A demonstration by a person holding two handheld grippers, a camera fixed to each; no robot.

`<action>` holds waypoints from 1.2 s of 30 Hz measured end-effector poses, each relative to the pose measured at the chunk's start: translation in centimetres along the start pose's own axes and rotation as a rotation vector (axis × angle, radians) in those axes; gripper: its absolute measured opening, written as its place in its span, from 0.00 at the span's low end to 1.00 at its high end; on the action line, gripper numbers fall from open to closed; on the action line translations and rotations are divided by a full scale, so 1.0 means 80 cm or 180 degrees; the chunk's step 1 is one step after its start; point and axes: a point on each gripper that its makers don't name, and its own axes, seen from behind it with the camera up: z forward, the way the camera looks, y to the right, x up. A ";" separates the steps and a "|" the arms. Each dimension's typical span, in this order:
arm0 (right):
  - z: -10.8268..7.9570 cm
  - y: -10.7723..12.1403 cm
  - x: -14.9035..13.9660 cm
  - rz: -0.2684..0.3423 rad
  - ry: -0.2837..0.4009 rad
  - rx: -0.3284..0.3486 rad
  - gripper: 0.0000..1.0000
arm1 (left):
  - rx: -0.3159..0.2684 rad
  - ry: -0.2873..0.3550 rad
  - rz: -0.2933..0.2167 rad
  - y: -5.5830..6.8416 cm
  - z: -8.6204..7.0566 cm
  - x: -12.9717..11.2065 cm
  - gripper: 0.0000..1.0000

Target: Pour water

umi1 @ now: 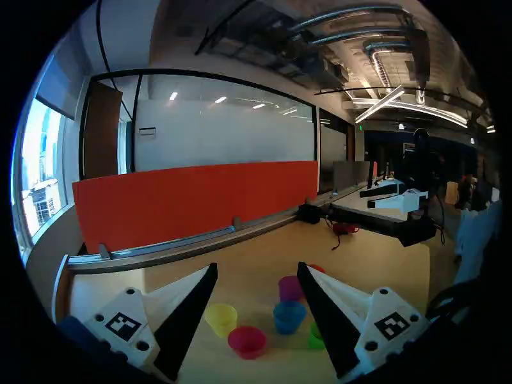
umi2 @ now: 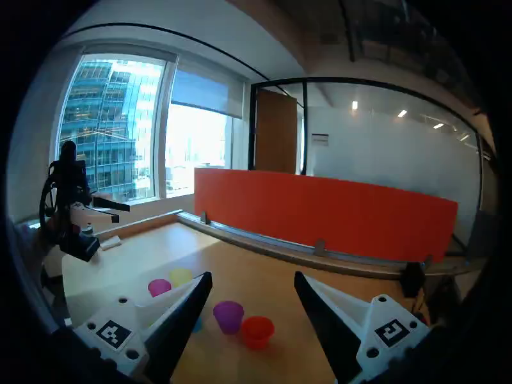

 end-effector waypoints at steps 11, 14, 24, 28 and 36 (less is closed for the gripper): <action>0.004 -0.007 -0.012 -0.0035 -0.0100 0.0120 1.00 | -0.0242 -0.0138 0.0059 0.020 0.007 -0.021 0.92; 0.006 -0.007 -0.016 -0.0032 -0.0130 0.0137 1.00 | -0.0284 -0.0152 0.0077 0.024 0.009 -0.028 0.92; 0.012 -0.012 -0.044 -0.0029 -0.0284 0.0182 1.00 | -0.0424 -0.0256 0.0082 0.040 0.018 -0.065 0.92; 0.014 -0.012 -0.056 -0.0027 -0.0344 0.0185 1.00 | -0.0495 -0.0309 0.0087 0.048 0.023 -0.082 0.92; 0.019 -0.014 -0.073 -0.0053 -0.0410 0.0202 1.00 | -0.0640 -0.0411 0.0107 0.069 0.031 -0.117 0.92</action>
